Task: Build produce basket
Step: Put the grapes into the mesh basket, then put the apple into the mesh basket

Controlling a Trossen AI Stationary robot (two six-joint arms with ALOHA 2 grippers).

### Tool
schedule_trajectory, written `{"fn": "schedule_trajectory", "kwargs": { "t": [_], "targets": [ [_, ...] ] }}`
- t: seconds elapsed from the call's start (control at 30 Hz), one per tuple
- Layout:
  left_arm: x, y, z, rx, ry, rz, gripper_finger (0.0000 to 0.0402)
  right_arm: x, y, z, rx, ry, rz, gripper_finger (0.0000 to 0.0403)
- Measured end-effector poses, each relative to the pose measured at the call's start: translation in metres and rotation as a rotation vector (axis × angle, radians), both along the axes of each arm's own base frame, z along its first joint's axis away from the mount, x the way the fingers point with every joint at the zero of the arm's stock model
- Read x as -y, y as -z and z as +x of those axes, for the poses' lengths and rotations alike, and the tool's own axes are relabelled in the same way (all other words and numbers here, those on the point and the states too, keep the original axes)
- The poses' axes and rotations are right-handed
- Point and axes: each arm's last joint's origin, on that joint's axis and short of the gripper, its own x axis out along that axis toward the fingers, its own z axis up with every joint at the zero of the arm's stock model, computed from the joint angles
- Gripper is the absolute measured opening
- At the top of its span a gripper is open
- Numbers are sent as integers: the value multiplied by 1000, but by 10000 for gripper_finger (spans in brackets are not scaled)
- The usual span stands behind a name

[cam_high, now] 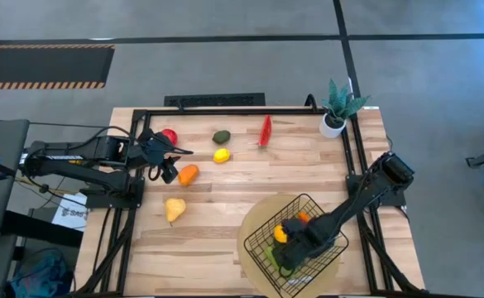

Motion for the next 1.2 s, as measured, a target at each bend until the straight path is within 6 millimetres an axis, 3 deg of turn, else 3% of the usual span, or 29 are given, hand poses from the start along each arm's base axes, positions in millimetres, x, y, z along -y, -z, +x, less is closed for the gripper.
{"fn": "schedule_trajectory", "kwargs": {
  "t": [0.37, 0.73, 0.87, 1.03, 1.2],
  "targets": [
    [0, 0, 0, -10, 15, 13, 155, 30, -65, 38, 204, -171, -16, 248],
    [-2, 0, -1, -20, -32, 75, 155, 81, -156, 67, 560, -288, -292, 248],
    [-4, 0, -3, -28, -80, 127, 155, 105, -168, 73, 582, -354, -378, 248],
    [-4, 0, -10, -72, -122, 117, 155, 133, -162, 87, 570, -389, -450, 248],
    [-6, -24, -29, -122, -196, 172, 155, 155, -175, 104, 746, -404, -523, 248]
  ]
}}
